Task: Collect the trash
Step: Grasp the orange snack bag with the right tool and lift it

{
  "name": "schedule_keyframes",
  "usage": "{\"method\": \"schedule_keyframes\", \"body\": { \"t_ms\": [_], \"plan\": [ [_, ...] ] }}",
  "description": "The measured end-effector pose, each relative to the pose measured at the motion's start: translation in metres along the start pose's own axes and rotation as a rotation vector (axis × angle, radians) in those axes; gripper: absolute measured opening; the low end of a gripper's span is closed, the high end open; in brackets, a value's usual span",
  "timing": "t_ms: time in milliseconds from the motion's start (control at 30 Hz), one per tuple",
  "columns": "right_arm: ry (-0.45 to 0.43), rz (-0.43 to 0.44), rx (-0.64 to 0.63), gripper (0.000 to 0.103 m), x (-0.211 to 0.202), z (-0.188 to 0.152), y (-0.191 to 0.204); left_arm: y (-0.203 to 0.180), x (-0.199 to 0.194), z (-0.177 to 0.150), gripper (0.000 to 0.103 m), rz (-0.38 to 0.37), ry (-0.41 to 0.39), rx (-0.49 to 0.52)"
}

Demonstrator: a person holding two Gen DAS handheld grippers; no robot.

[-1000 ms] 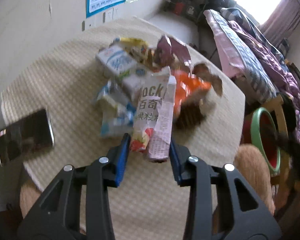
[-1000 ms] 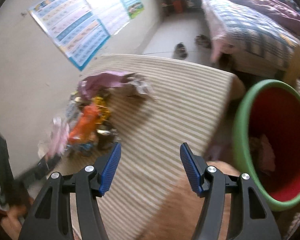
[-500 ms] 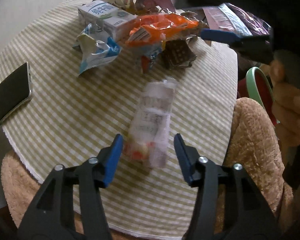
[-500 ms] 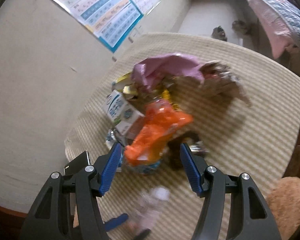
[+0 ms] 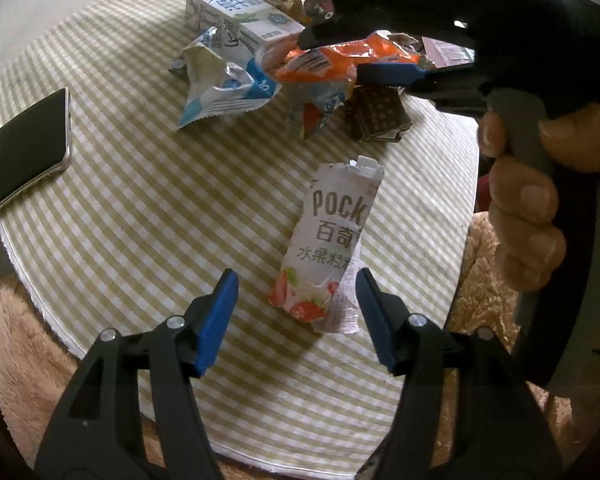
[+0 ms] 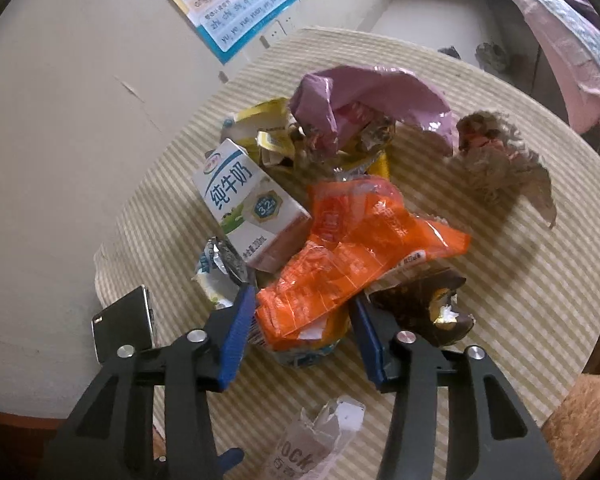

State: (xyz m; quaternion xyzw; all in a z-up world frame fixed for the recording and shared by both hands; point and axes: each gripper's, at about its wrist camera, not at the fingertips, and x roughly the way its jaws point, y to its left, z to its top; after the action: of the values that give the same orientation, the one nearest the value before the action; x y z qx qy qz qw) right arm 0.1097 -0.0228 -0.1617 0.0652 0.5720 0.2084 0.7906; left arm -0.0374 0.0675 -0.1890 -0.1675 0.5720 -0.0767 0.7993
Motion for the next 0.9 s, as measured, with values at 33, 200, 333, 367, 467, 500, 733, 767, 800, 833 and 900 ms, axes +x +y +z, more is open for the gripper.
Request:
{"method": "schedule_keyframes", "body": {
  "t_ms": [33, 200, 333, 367, 467, 500, 733, 767, 800, 833, 900],
  "plan": [
    [-0.006, 0.004, -0.012, 0.042, -0.003, -0.001, 0.0, 0.0, 0.0, 0.0, 0.058, -0.001, 0.0, 0.0],
    [-0.08, 0.008, -0.073, 0.039, -0.035, -0.009, -0.002, 0.002, 0.004, 0.0, 0.058, 0.002, 0.006, 0.011],
    [-0.133, 0.008, -0.084, 0.039, -0.062, -0.021, -0.014, -0.008, 0.011, 0.004, 0.058, 0.01, 0.01, 0.026],
    [-0.142, 0.01, -0.077, 0.039, -0.068, -0.025, -0.019, -0.01, 0.013, 0.005, 0.058, 0.012, 0.012, 0.03],
    [-0.157, 0.016, -0.042, 0.039, -0.079, -0.037, -0.034, -0.015, 0.019, 0.008, 0.058, 0.019, 0.014, 0.039],
    [-0.16, 0.017, -0.032, 0.039, -0.081, -0.04, -0.038, -0.017, 0.022, 0.009, 0.058, 0.021, 0.015, 0.04],
    [-0.187, 0.019, 0.057, 0.039, -0.098, -0.063, -0.07, -0.022, 0.027, 0.015, 0.053, 0.043, 0.006, 0.038],
    [-0.189, 0.019, 0.065, 0.039, -0.099, -0.065, -0.073, -0.018, 0.026, 0.016, 0.048, 0.047, 0.005, 0.037],
    [-0.19, 0.02, 0.069, 0.039, -0.1, -0.066, -0.076, -0.018, 0.026, 0.016, 0.046, 0.047, 0.006, 0.033],
    [-0.191, 0.022, 0.077, 0.039, -0.101, -0.068, -0.079, -0.018, 0.026, 0.017, 0.045, 0.045, 0.007, 0.029],
    [-0.194, 0.029, 0.09, 0.039, -0.104, -0.069, -0.084, -0.017, 0.023, 0.018, 0.043, 0.051, 0.004, 0.026]
  ]
}}
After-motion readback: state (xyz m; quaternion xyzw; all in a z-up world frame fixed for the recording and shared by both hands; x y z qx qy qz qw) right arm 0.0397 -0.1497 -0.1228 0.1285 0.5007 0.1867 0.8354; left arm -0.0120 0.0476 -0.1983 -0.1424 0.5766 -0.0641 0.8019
